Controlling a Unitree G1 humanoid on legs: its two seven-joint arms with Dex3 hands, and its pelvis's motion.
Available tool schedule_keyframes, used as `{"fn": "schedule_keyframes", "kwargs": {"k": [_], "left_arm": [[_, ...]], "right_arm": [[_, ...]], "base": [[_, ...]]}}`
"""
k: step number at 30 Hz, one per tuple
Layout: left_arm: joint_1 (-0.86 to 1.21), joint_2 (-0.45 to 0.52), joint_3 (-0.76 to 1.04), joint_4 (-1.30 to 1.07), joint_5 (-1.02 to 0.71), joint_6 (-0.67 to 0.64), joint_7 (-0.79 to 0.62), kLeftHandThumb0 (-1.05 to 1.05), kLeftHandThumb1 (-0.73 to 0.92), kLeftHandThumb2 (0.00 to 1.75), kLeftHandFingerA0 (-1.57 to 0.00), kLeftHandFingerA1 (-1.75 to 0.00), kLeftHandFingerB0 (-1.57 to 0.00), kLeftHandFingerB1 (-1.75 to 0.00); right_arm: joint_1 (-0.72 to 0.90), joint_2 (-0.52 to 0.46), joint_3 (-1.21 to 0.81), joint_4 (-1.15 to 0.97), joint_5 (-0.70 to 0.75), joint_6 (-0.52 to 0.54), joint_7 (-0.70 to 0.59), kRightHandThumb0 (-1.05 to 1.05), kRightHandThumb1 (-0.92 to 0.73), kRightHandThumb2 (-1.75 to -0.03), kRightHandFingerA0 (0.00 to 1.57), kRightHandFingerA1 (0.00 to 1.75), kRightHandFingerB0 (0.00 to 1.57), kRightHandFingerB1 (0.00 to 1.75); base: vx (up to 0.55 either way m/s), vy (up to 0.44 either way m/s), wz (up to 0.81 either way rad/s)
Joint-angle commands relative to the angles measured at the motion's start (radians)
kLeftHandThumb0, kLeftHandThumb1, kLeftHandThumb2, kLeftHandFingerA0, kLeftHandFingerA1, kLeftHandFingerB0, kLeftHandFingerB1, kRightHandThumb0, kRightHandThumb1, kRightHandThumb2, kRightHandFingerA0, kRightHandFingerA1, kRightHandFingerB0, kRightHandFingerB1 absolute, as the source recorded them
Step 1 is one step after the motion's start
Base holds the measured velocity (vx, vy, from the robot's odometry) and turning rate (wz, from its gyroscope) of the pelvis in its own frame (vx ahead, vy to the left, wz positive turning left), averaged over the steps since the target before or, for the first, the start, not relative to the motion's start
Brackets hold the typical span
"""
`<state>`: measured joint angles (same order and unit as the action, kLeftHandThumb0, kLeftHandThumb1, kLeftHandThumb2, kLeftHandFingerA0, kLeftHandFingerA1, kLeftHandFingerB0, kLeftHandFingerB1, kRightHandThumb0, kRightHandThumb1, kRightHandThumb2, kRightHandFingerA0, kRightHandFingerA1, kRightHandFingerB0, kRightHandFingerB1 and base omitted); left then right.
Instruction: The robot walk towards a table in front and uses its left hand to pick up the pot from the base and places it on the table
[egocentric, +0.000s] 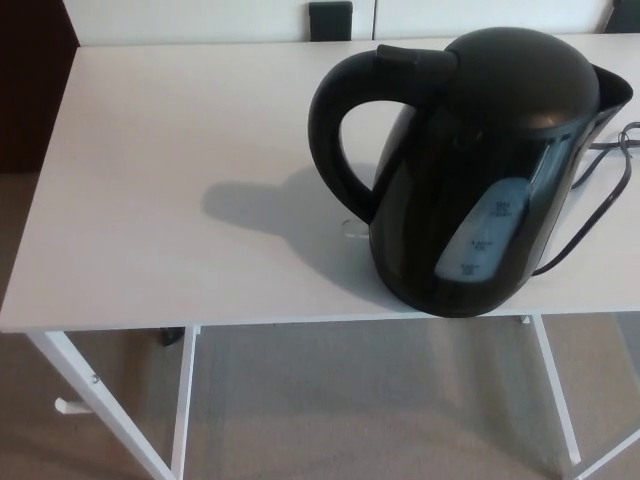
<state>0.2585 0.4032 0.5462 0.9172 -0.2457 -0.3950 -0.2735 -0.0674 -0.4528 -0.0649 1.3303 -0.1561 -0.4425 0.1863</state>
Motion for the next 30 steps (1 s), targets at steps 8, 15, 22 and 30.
{"fn": "schedule_keyframes", "kwargs": {"k": [8,15,22,30], "left_arm": [[-0.161,0.112,0.224,-0.838,-0.287,0.340,0.230,-0.30,0.53,0.62,-0.30,-0.35,-0.29,-0.36],[-0.267,0.118,-0.046,-1.194,-0.349,0.527,0.173,-0.20,0.48,0.94,0.00,-0.49,0.00,-0.48],[-0.375,0.047,-0.317,-1.234,-0.127,0.532,0.090,-0.36,0.46,0.55,-0.18,-0.30,-0.15,-0.27],[-0.597,-0.068,-0.544,-1.173,0.000,0.673,0.140,-0.27,0.32,0.86,-0.01,-0.49,0.00,-0.48]], "right_arm": [[-0.039,-0.015,-0.014,-0.003,0.010,-0.001,-0.003,-0.27,0.19,-0.66,1.01,0.89,0.90,0.83],[-0.048,-0.011,-0.017,-0.004,0.015,-0.007,0.005,-0.27,0.19,-0.66,1.01,0.89,0.90,0.83],[-0.044,-0.013,-0.014,-0.005,0.013,-0.005,0.008,-0.27,0.18,-0.66,1.01,0.89,0.89,0.82],[-0.053,-0.004,0.004,-0.004,-0.003,-0.002,-0.001,-0.28,0.18,-0.66,1.00,0.88,0.89,0.83]], "base": [[-0.03,-0.084,0.01],[-0.04,-0.094,0.01],[-0.04,-0.071,0.01],[0.00,0.000,0.00]]}}
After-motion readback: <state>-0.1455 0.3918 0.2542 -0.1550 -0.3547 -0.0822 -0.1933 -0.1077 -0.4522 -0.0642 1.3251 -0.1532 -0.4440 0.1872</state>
